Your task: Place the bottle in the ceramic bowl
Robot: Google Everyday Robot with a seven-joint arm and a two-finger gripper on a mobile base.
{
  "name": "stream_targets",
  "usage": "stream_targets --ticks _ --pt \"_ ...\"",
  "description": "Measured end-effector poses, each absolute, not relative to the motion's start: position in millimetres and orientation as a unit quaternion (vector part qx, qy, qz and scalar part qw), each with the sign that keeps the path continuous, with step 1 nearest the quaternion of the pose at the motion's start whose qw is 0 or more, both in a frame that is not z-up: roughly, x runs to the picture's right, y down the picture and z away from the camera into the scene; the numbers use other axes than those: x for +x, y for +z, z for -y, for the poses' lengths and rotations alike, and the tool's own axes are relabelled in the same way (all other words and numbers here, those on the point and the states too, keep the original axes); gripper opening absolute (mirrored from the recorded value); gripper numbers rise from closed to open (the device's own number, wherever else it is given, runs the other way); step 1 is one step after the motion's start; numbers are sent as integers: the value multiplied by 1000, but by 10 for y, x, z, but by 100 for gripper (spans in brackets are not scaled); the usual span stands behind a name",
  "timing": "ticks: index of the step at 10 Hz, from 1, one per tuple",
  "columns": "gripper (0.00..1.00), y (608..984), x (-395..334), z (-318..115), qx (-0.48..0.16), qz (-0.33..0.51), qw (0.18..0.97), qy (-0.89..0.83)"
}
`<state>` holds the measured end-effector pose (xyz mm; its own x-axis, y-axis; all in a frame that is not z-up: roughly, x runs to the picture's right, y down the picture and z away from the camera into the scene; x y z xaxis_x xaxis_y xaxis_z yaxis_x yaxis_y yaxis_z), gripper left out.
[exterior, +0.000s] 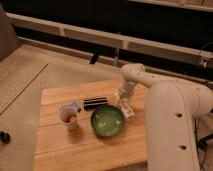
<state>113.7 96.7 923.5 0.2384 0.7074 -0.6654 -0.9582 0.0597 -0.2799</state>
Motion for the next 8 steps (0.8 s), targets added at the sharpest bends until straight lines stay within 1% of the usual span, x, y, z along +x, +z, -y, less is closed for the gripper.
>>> stream_targets --ticks 2,3,5,6,8 --pt "4 9168 1246 -848 -335 -178 704 600" --pt "0 9100 1319 -733 -321 -176 705 608" --pt "0 8893 1447 -461 -282 -174 716 615" --pt "0 8705 1442 -303 -259 -172 727 612" --pt "0 8413 1277 -208 -241 -168 745 599"
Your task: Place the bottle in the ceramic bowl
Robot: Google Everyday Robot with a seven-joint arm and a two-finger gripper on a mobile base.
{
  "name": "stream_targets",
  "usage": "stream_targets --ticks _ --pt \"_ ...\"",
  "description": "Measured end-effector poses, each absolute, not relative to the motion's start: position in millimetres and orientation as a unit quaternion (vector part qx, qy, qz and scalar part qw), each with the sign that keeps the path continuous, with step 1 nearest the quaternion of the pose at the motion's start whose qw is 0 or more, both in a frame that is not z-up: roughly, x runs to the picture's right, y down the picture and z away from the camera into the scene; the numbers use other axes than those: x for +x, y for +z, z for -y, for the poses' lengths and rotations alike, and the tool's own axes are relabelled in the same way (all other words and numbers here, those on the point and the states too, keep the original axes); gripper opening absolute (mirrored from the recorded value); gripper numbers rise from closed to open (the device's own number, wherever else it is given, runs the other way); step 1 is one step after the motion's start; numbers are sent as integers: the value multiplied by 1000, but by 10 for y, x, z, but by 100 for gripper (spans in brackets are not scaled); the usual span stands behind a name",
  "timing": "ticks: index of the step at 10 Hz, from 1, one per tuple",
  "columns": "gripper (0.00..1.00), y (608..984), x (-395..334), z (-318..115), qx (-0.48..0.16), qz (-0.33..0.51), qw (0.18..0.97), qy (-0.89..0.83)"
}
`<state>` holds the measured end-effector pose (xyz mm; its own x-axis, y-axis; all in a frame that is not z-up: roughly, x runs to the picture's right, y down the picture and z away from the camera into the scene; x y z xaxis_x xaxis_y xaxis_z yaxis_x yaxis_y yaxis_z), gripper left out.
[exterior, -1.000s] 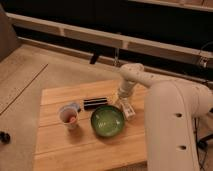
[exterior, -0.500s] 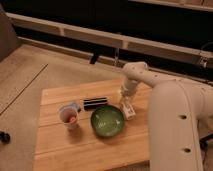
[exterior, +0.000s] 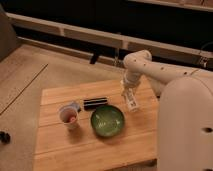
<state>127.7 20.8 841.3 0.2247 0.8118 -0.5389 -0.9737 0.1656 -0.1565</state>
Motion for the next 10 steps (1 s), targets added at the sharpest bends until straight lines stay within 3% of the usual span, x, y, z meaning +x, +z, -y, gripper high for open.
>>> stream_targets --ticks 5,10 --pt "0 7987 445 -565 -282 -139 763 565" --pt "1 8204 54 -796 -330 -106 756 555"
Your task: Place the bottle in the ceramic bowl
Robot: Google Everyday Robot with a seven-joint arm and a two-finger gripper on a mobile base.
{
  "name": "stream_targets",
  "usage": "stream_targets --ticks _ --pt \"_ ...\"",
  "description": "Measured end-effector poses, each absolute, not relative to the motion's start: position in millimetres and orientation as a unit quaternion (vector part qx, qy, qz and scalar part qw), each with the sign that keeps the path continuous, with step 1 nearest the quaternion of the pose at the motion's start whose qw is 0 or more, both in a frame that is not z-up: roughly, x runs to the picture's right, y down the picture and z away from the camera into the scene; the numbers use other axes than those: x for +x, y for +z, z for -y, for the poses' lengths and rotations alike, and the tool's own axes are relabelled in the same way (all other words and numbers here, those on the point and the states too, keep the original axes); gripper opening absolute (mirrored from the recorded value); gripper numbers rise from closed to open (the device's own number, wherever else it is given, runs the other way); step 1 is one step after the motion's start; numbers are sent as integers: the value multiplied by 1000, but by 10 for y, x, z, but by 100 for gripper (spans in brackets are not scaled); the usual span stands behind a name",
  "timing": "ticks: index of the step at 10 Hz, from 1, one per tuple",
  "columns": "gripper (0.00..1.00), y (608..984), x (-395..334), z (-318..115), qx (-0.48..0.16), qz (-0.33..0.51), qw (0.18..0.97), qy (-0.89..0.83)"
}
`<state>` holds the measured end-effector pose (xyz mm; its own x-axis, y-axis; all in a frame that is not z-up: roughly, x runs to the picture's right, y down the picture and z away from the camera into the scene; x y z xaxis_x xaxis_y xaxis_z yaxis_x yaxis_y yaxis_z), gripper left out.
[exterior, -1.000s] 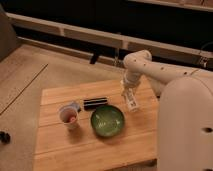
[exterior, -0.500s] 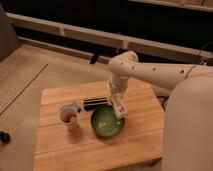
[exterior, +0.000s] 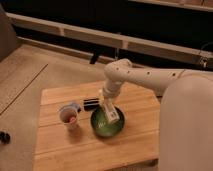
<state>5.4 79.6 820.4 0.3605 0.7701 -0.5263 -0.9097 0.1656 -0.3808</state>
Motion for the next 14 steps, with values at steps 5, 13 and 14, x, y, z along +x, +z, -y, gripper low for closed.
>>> stream_targets --ticks 5,13,14 --pt "32 8204 57 -796 -329 -106 756 555" --pt "80 8205 63 -796 -329 -106 756 556" --pt "80 8205 65 -796 -329 -106 756 556"
